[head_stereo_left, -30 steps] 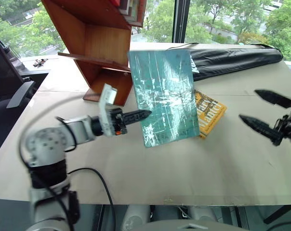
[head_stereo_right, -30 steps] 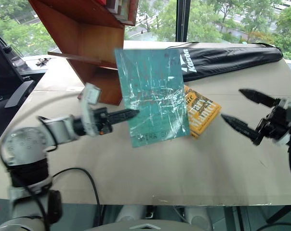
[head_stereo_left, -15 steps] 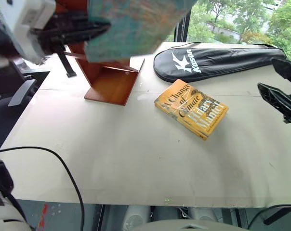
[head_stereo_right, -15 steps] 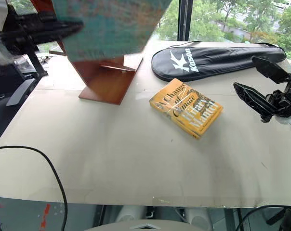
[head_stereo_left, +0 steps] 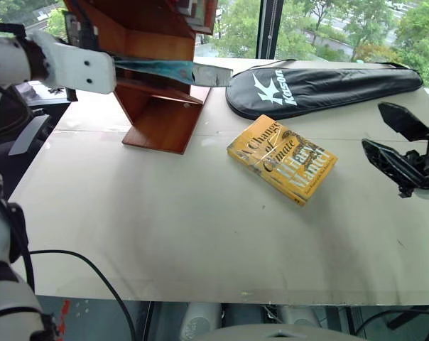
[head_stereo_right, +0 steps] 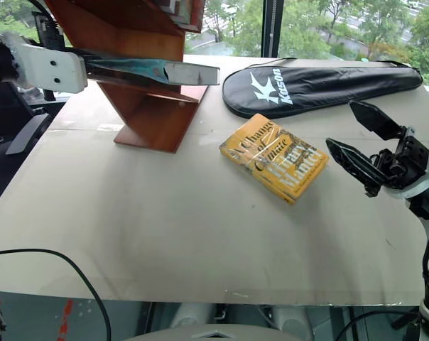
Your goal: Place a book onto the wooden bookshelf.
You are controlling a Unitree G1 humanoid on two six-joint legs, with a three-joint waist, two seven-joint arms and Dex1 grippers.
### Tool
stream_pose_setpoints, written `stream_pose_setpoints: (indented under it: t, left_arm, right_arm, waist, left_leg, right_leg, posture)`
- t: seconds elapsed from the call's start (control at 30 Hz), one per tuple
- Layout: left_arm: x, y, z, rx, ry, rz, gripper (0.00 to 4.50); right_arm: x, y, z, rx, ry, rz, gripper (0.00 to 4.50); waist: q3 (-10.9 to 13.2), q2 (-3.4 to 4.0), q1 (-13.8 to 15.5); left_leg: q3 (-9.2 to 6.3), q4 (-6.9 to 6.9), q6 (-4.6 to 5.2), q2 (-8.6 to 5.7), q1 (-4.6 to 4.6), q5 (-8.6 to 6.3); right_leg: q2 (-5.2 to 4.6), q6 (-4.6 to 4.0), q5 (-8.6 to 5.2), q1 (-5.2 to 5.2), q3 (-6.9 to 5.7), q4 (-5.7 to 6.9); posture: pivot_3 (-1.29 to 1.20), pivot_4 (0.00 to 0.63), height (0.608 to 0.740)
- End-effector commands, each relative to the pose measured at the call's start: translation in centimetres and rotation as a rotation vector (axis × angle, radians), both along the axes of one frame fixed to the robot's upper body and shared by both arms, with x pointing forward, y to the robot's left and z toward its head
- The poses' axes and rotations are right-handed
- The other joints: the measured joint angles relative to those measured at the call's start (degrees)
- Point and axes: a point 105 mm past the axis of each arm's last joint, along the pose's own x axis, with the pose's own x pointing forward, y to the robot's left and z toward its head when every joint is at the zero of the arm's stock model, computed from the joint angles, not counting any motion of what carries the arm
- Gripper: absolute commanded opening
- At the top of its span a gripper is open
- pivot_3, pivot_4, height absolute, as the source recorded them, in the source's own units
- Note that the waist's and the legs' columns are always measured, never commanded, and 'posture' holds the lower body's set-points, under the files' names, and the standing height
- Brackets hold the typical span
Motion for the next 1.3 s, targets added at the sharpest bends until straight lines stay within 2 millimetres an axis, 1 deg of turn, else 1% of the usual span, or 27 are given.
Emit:
stream_pose_setpoints:
  t: [0.03, 0.13, 0.2, 0.23, 0.27, 0.33, 0.4, 0.47, 0.53, 0.57, 0.6, 0.67, 0.7, 0.73, 0.77, 0.83, 0.9, 0.93, 0.97, 1.03, 1.1, 1.17, 1.23, 1.3]
  left_arm:
    - [1.2, 1.9, -1.0, 0.048, -0.008, 0.093, 0.02]
    - [2.0, 2.6, -1.1, -0.042, 0.026, 0.172, 0.02]
    - [2.2, 1.8, -0.8, -0.114, 0.048, 0.153, 0.81]
    - [1.9, 1.1, -0.6, -0.139, 0.069, 0.111, 1.06]
    - [1.3, 0.6, -0.4, -0.155, 0.089, 0.081, 1.54]
    - [-0.5, -0.2, 0.8, -0.204, 0.126, 0.018, 2.50]
    - [-2.0, -0.1, 1.8, -0.194, 0.108, 0.000, 3.36]
    - [-2.9, 0.1, 2.1, -0.208, 0.089, -0.004, 4.20]
    - [-3.7, -0.1, 2.3, -0.271, 0.079, -0.033, 4.20]
    - [-4.1, -0.6, 2.4, -0.334, 0.085, -0.062, 4.20]
    - [-4.7, -1.6, 2.4, -0.412, 0.115, -0.116, 4.20]
    - [-7.0, -5.0, 2.0, -0.656, 0.290, -0.255, 4.20]
    - [-8.1, -6.5, 1.8, -0.746, 0.369, -0.303, 4.20]
    - [-9.3, -8.4, 1.5, -0.844, 0.457, -0.361, 4.20]
    - [-10.3, -10.1, 0.8, -0.917, 0.550, -0.403, 4.20]
    - [-11.9, -13.3, -1.8, -1.004, 0.680, -0.458, 4.20]
    - [-12.6, -14.9, -4.3, -1.125, 0.795, -0.438, 4.20]
    - [-12.7, -15.2, -6.1, -1.145, 0.831, -0.399, 4.20]
    - [-12.9, -15.3, -7.3, -1.154, 0.847, -0.370, 4.20]
    - [-12.2, -13.7, -11.5, -1.240, 0.841, -0.197, 4.20]
    - [-12.5, -11.8, -15.0, -1.292, 0.856, -0.054, 4.20]
    - [-12.9, -9.5, -17.7, -1.303, 0.849, 0.067, 4.20]
    - [-13.5, -7.6, -19.2, -1.306, 0.837, 0.145, 4.20]
    - [-14.1, -6.5, -20.2, -1.271, 0.842, 0.184, 4.20]
  right_arm:
    - [-0.5, 0.5, 0.9, -0.014, -0.043, 0.014, 4.50]
    - [-0.3, 0.6, 1.0, -0.015, -0.040, 0.020, 4.50]
    - [-0.2, 0.6, 1.0, -0.016, -0.038, 0.022, 4.50]
    - [-0.2, 0.6, 1.0, -0.017, -0.037, 0.022, 4.50]
    - [-0.2, 0.5, 1.0, -0.021, -0.035, 0.022, 4.50]
    - [-0.1, 0.2, 1.1, -0.025, -0.033, 0.014, 4.50]
    - [0.0, 0.0, 1.2, -0.027, -0.029, 0.011, 4.50]
    - [0.3, -0.1, 1.1, -0.029, -0.024, 0.014, 4.50]
    - [0.5, -0.1, 1.0, -0.031, -0.019, 0.019, 4.50]
    - [0.5, -0.2, 1.0, -0.032, -0.018, 0.021, 4.50]
    - [0.5, -0.2, 1.0, -0.033, -0.017, 0.023, 4.50]
    - [0.4, -0.3, 0.8, -0.042, -0.009, 0.025, 4.50]
    - [0.4, -0.3, 0.6, -0.048, -0.003, 0.024, 4.50]
    - [0.4, -0.4, 0.4, -0.053, 0.006, 0.021, 4.50]
    - [0.4, -0.5, 0.2, -0.060, 0.015, 0.015, 4.50]
    - [0.5, -0.9, -0.6, -0.101, 0.044, -0.015, 4.50]
    - [0.6, -1.4, -1.4, -0.130, 0.074, -0.042, 4.50]
    - [0.6, -1.8, -2.0, -0.153, 0.102, -0.066, 4.50]
    - [0.6, -2.1, -2.4, -0.167, 0.120, -0.081, 4.50]
    - [0.5, -3.9, -4.5, -0.243, 0.204, -0.167, 4.50]
    - [0.1, -5.6, -6.8, -0.363, 0.275, -0.248, 4.50]
    - [-0.6, -7.5, -8.5, -0.431, 0.337, -0.320, 4.50]
    - [-1.5, -9.1, -9.5, -0.472, 0.380, -0.373, 4.50]
    - [-2.2, -10.1, -9.9, -0.481, 0.407, -0.412, 4.50]
  waist:
    - [-0.04, -0.02, 0.13]
    - [-0.05, -0.02, 0.04]
    - [-0.05, -0.01, -0.12]
    - [-0.05, -0.01, -0.23]
    - [-0.05, -0.02, -0.31]
    - [-0.04, -0.03, -0.53]
    - [-0.01, -0.07, -0.74]
    - [-0.01, -0.08, -1.04]
    - [-0.01, -0.08, -1.39]
    - [-0.01, -0.08, -1.45]
    - [-0.01, -0.08, -1.47]
    - [-0.01, -0.07, -1.54]
    - [0.00, -0.10, -1.35]
    - [0.01, -0.12, -1.24]
    - [0.01, -0.11, -1.14]
    - [-0.03, -0.05, -1.09]
    - [-0.10, 0.07, -1.00]
    - [-0.09, 0.07, -1.03]
    - [-0.09, 0.07, -1.22]
    - [-0.15, 0.16, -1.46]
    - [-0.22, 0.29, -1.52]
    - [-0.23, 0.29, -1.47]
    - [-0.23, 0.28, -1.22]
    - [-0.23, 0.28, -0.75]
  left_leg:
    - [-0.07, 0.05, 0.08, 0.00, 0.03, -0.05]
    - [-0.11, 0.07, 0.21, 0.01, 0.19, -0.11]
    - [-0.10, 0.15, 0.19, 0.01, 0.28, -0.08]
    - [-0.06, 0.16, 0.18, 0.01, 0.34, -0.07]
    - [-0.02, 0.16, 0.17, 0.01, 0.37, -0.07]
    - [-0.01, 0.18, 0.15, 0.05, 0.31, -0.05]
    - [0.00, 0.20, -0.08, 0.07, 0.08, 0.08]
    - [-0.02, 0.20, -0.12, 0.12, -0.02, 0.10]
    - [0.01, 0.09, -0.12, 0.11, -0.03, 0.09]
    - [0.01, 0.09, -0.11, 0.11, -0.04, 0.09]
    - [0.01, 0.06, -0.11, 0.11, -0.04, 0.08]
    - [-0.03, 0.03, -0.10, 0.12, -0.10, 0.08]
    - [-0.08, 0.07, -0.08, 0.13, -0.14, 0.07]
    - [-0.19, 0.13, -0.07, 0.13, -0.22, 0.06]
    - [-0.23, 0.17, -0.07, 0.13, -0.26, 0.06]
    - [-0.30, 0.23, -0.03, 0.12, -0.27, 0.04]
    - [-0.26, 0.19, -0.02, 0.08, -0.08, 0.03]
    - [-0.25, 0.15, -0.03, 0.08, 0.03, 0.03]
    - [-0.26, 0.14, -0.04, 0.08, 0.08, 0.04]
    - [-0.24, 0.11, -0.08, 0.10, 0.18, 0.06]
    - [-0.10, -0.04, -0.07, 0.10, 0.41, 0.06]
    - [-0.07, -0.07, -0.04, 0.11, 0.45, 0.04]
    - [-0.04, -0.07, -0.03, 0.10, 0.47, 0.03]
    - [-0.04, -0.05, 0.02, 0.10, 0.48, -0.01]
  right_leg:
    - [-0.01, 0.00, 0.00, 0.04, -0.06, 0.06]
    - [0.01, 0.02, 0.03, 0.12, -0.07, 0.21]
    - [0.02, 0.03, 0.04, 0.13, -0.04, 0.43]
    - [0.02, 0.03, 0.03, 0.13, -0.01, 0.51]
    - [0.04, 0.02, 0.03, 0.13, 0.04, 0.56]
    - [0.06, 0.02, 0.03, 0.06, 0.06, 0.59]
    - [0.00, 0.01, 0.04, -0.12, 0.07, 0.55]
    - [-0.17, 0.01, 0.03, -0.14, 0.06, 0.42]
    - [-0.19, 0.02, 0.03, -0.12, 0.08, 0.14]
    - [-0.20, 0.02, 0.03, -0.11, 0.07, 0.11]
    - [-0.22, 0.03, 0.03, -0.10, 0.05, 0.07]
    - [-0.27, 0.03, 0.03, -0.10, 0.07, 0.03]
    - [-0.32, 0.03, 0.03, -0.09, 0.10, 0.05]
    - [-0.38, 0.04, 0.03, -0.07, 0.00, 0.01]
    - [-0.39, 0.04, 0.03, -0.07, -0.04, 0.03]
    - [-0.44, 0.06, 0.04, -0.02, -0.06, 0.03]
    - [-0.48, 0.07, 0.03, 0.14, -0.01, 0.01]
    - [-0.47, 0.07, 0.03, 0.20, 0.03, 0.01]
    - [-0.42, 0.07, 0.03, 0.20, 0.04, 0.07]
    - [-0.34, 0.04, 0.04, 0.20, 0.10, 0.17]
    - [-0.31, 0.02, 0.02, 0.28, 0.24, 0.17]
    - [-0.28, 0.01, 0.02, 0.32, 0.27, 0.10]
    - [-0.30, 0.01, 0.02, 0.37, 0.28, 0.03]
    - [-0.31, 0.01, 0.02, 0.39, 0.28, 0.01]
  posture:
    - [0.00, 0.150, 0.740]
    - [0.00, 0.150, 0.740]
    - [0.00, 0.150, 0.740]
    - [0.00, 0.150, 0.740]
    - [0.00, 0.150, 0.740]
    - [0.00, 0.150, 0.740]
    - [0.00, 0.150, 0.740]
    - [0.00, 0.150, 0.740]
    - [0.00, 0.150, 0.740]
    - [0.00, 0.150, 0.740]
    - [0.00, 0.150, 0.740]
    - [0.00, 0.150, 0.740]
    - [0.00, 0.150, 0.740]
    - [0.00, 0.150, 0.740]
    - [0.00, 0.150, 0.740]
    - [0.00, 0.150, 0.740]
    - [0.00, 0.150, 0.740]
    - [0.00, 0.150, 0.740]
    - [0.00, 0.150, 0.740]
    - [0.00, 0.150, 0.740]
    - [0.00, 0.150, 0.740]
    - [0.00, 0.150, 0.740]
    - [0.00, 0.150, 0.740]
    - [0.00, 0.150, 0.740]
